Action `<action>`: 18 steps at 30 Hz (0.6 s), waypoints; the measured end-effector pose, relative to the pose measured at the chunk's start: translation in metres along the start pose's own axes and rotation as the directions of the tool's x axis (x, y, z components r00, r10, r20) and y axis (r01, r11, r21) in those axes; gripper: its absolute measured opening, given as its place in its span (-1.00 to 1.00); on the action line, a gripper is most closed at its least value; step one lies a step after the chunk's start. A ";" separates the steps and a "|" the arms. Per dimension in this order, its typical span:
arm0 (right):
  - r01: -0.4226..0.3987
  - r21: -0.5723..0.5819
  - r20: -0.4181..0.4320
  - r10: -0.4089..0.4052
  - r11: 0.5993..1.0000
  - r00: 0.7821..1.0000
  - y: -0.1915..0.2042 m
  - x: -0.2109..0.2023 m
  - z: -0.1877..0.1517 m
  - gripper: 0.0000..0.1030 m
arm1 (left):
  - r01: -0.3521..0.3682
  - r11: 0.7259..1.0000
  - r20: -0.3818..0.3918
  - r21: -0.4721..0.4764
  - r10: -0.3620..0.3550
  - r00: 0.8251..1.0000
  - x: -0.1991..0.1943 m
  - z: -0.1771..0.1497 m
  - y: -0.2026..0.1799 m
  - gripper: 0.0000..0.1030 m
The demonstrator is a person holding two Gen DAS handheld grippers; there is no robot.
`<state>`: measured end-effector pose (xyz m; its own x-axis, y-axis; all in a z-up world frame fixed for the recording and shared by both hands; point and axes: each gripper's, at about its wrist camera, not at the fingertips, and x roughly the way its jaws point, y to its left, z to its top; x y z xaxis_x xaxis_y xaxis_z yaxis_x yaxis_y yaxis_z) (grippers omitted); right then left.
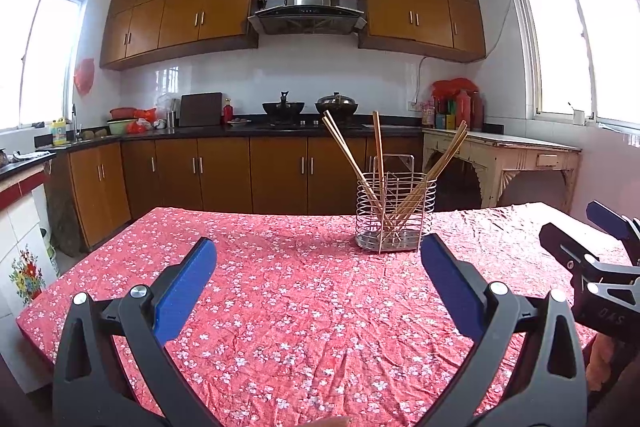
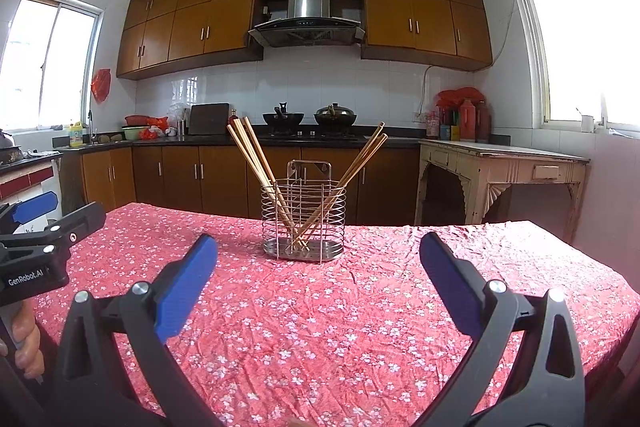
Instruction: Organize utensils
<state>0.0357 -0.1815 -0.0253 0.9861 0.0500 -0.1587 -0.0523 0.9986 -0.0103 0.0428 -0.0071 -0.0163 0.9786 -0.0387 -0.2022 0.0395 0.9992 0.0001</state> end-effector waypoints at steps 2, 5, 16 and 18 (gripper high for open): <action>0.000 0.002 0.002 0.000 1.000 1.000 0.000 -0.001 -0.001 0.92 | -0.003 1.000 -0.002 -0.001 0.003 1.000 0.001 0.000 0.000 0.96; 0.000 0.004 0.001 0.000 1.000 1.000 0.000 0.000 -0.001 0.92 | -0.003 1.000 -0.001 -0.006 0.003 1.000 0.001 0.000 0.001 0.96; -0.001 0.008 -0.004 0.001 1.000 1.000 0.000 0.000 -0.002 0.92 | -0.008 1.000 0.000 -0.006 0.008 1.000 0.000 -0.001 0.001 0.96; 0.000 0.010 -0.005 0.000 1.000 1.000 0.000 0.000 -0.002 0.92 | -0.007 1.000 -0.001 -0.006 0.007 1.000 0.000 -0.001 0.001 0.96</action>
<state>0.0351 -0.1817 -0.0272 0.9852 0.0503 -0.1636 -0.0511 0.9987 -0.0005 0.0430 -0.0062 -0.0170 0.9786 -0.0312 -0.2033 0.0310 0.9995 -0.0042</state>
